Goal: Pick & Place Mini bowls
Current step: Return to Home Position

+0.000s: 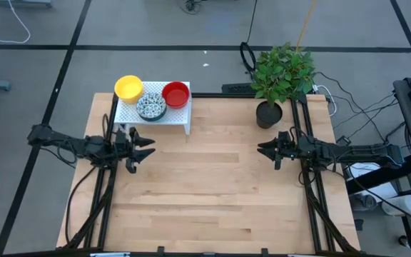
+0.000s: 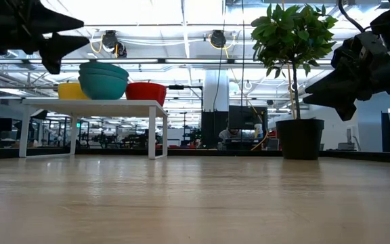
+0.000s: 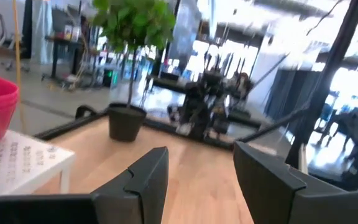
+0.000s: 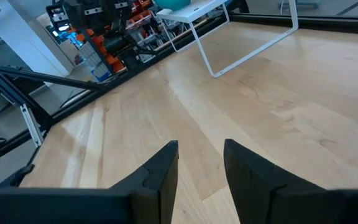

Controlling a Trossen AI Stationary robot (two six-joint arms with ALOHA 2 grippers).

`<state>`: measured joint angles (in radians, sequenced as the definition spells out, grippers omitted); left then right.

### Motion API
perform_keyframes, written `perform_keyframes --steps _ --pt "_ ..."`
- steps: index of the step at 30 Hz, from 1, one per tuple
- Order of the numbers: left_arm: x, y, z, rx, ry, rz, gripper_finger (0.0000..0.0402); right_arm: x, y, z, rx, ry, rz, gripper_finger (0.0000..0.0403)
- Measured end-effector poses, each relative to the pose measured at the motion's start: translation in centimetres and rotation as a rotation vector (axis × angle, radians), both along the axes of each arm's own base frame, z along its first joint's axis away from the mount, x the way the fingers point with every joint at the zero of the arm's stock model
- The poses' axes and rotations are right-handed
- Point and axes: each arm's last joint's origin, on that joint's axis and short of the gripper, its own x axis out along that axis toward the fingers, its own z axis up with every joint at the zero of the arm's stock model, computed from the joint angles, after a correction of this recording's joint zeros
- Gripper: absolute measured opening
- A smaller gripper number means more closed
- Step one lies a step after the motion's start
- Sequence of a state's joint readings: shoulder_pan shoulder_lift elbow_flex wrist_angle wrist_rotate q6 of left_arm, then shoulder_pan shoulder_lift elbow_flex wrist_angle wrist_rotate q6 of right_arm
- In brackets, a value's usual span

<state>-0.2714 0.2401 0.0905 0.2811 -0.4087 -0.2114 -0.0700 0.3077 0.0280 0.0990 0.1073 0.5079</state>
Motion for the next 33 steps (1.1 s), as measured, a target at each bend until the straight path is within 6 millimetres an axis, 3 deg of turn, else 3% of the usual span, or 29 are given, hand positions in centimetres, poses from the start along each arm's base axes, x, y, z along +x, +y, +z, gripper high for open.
perform_keyframes --steps 3,14,21,33 --pt "0.0 0.0 -0.4 -0.007 -0.052 0.001 0.0186 0.0 0.0 0.0 0.0 0.0 0.0 0.0116" --pt "0.1 0.0 -2.1 -0.02 0.013 -0.006 0.0186 0.0 0.0 0.0 -0.001 0.0 0.0 0.0116" --pt "0.1 0.1 -2.1 -0.031 0.014 0.037 0.0186 0.0 0.0 0.1 -0.064 -0.001 0.008 0.0116" --pt "0.1 0.3 -2.3 0.094 0.06 0.11 0.0186 -0.2 -1.0 1.8 -0.281 -0.095 -0.355 0.0116"
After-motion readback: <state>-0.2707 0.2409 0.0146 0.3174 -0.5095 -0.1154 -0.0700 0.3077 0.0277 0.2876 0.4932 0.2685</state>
